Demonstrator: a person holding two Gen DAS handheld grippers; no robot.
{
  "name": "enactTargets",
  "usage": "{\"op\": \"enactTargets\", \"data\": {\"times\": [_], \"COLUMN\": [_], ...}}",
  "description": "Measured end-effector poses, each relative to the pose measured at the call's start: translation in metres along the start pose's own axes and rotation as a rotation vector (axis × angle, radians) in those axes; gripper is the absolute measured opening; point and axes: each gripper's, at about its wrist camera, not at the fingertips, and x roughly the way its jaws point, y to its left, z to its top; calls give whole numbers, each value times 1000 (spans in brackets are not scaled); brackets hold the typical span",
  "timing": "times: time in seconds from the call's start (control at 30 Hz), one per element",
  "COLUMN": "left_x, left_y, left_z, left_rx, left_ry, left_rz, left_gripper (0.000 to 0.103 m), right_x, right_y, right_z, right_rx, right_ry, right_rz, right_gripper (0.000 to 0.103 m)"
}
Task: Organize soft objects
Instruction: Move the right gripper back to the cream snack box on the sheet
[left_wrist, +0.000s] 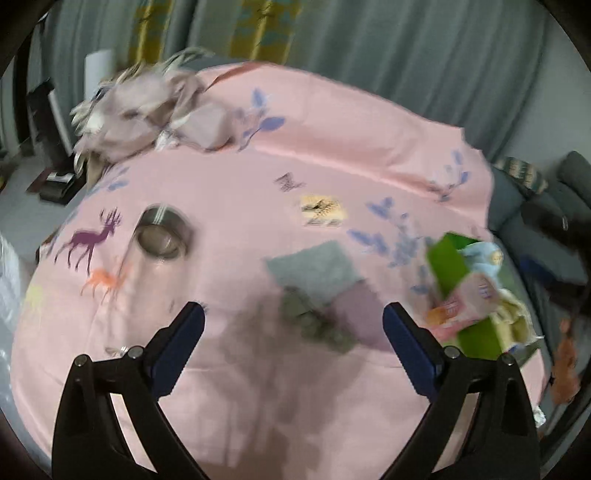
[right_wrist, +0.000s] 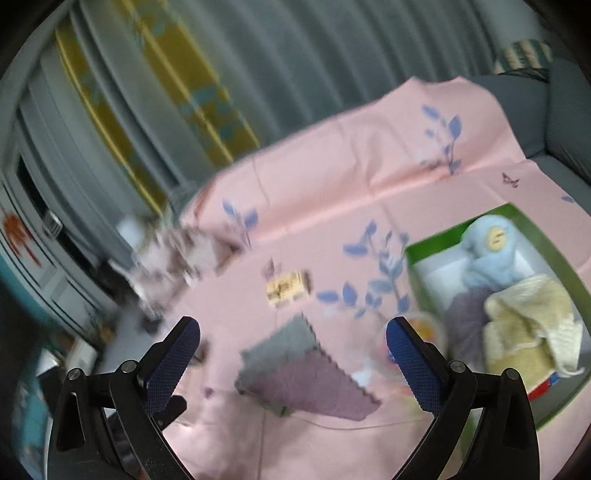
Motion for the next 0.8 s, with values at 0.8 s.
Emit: {"op": "enactTargets", "data": {"times": [0.8], "left_x": [13], "left_y": [43], "left_z": [5], "left_rx": [-119], "left_ry": [86], "left_rz": [23], "left_gripper": [95], "right_x": [295], "right_y": [43], "right_z": [6], "right_rx": [-186], "right_ry": [424], "right_rz": [-288], "right_gripper": [87]}}
